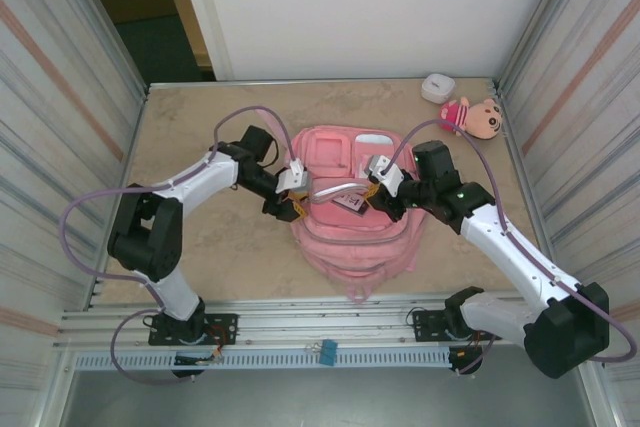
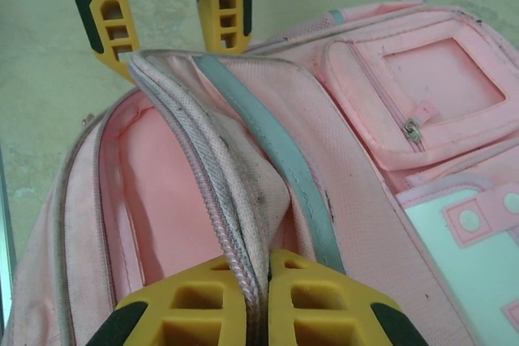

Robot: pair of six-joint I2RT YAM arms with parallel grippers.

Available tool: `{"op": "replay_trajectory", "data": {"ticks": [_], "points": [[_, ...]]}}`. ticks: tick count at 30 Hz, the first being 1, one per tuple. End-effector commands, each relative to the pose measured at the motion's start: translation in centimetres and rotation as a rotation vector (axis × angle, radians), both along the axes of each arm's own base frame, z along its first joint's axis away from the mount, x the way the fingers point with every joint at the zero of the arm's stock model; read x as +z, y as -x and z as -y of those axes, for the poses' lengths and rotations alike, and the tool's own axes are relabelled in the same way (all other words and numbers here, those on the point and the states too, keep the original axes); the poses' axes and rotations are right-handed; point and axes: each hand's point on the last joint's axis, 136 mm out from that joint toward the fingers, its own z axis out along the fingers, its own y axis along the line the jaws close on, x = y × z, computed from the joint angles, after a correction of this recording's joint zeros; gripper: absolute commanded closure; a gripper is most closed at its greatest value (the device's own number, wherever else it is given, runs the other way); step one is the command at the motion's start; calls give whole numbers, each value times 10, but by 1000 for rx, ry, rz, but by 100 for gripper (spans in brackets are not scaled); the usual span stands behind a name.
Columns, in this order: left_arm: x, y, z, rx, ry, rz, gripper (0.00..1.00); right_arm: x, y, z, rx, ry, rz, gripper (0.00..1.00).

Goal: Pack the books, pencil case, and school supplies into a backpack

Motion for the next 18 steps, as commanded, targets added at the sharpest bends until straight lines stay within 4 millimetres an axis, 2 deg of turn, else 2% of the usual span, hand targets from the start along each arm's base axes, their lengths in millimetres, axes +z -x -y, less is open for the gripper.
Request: {"op": "replay_trajectory", "data": {"ticks": [1,6,11,12,13,14,16,18], "points": [[6,13,-1,-4,-7,-71,57,20,-9,-7,5,-57,60,100],[2,13,-4,61,-22,-100,82,19,-11,-7,-3,-64,59,100],[3,7,-3,142,-6,-90,95,20,-9,-7,-12,-80,50,99],[4,6,-3,151,-1,-83,97,21,-9,-6,-23,-83,45,91],[4,6,-3,163,4,-81,98,23,-8,-5,-40,-93,30,74],[6,6,-3,172,9,-81,98,27,-4,-5,-51,-108,9,62],[9,8,-4,183,17,-78,99,32,10,-7,-63,-110,-22,59],[10,10,-6,199,15,-78,99,31,32,-13,-47,-36,19,56]]}}
